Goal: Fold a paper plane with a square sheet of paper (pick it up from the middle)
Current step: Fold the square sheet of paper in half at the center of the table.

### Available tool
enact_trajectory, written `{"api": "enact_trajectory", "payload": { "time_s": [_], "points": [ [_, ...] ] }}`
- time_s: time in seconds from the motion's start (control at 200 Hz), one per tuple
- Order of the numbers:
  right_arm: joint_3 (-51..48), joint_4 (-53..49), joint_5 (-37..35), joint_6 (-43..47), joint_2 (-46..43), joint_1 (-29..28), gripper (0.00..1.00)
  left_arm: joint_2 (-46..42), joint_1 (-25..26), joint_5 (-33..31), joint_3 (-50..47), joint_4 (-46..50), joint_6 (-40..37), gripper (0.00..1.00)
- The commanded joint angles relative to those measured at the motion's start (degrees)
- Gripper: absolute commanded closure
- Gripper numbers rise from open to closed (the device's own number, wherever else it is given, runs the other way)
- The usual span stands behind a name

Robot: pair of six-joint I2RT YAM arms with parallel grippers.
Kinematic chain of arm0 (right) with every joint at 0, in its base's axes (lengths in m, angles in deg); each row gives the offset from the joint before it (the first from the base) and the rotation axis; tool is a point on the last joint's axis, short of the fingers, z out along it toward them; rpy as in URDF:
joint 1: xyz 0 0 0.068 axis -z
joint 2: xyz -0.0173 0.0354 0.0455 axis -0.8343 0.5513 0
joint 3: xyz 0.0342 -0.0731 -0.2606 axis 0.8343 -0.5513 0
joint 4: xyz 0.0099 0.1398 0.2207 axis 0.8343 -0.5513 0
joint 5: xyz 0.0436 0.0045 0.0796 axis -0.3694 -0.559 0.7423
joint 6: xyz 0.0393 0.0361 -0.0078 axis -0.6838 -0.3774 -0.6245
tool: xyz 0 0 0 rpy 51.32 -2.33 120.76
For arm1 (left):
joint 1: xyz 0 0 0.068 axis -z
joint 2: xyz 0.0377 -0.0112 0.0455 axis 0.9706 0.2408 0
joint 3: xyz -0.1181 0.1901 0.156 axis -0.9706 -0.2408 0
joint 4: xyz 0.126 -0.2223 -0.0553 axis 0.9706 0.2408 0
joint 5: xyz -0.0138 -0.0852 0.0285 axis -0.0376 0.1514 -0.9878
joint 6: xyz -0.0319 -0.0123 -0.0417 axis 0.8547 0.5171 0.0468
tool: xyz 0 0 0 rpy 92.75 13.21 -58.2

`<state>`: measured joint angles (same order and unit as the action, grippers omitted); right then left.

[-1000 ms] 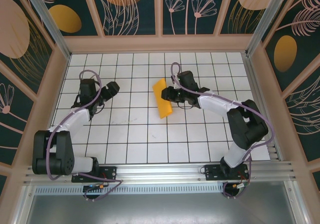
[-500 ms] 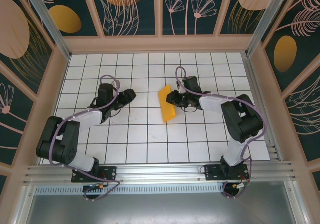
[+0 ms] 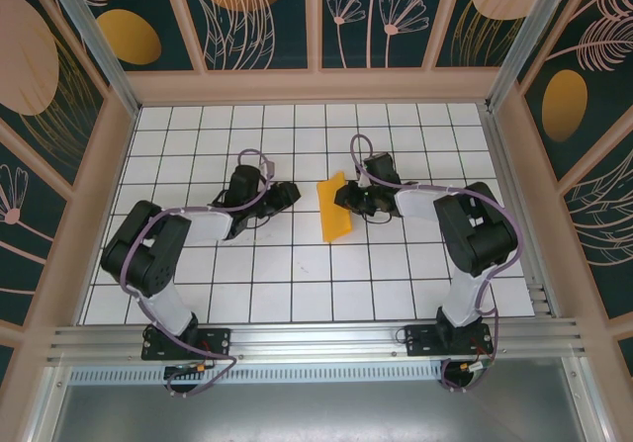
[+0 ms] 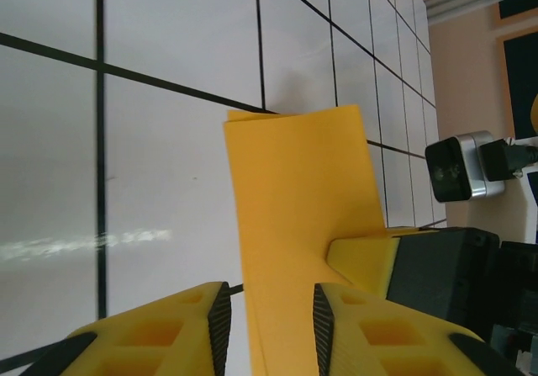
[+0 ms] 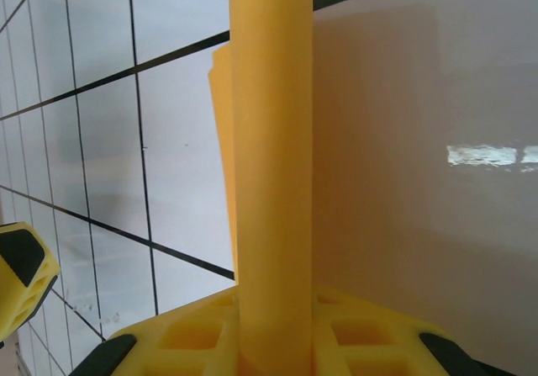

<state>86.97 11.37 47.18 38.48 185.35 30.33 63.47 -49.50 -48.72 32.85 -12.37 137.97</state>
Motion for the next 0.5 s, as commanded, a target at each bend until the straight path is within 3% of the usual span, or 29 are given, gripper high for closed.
{"api": "enact_trajectory", "payload": {
  "time_s": [0.0, 0.495],
  "points": [
    [-0.91, -0.2, -1.3, -0.62, 1.08, 0.46, 0.8, 2.74, 1.58, 1.27, 3.09, -2.34, 0.89, 0.68],
    [-1.64, -0.09, -0.8, -0.62, 1.49, 0.55, 0.79, 13.64, 5.73, 0.65, 15.75, 7.6, -2.69, 0.85]
  ]
}}
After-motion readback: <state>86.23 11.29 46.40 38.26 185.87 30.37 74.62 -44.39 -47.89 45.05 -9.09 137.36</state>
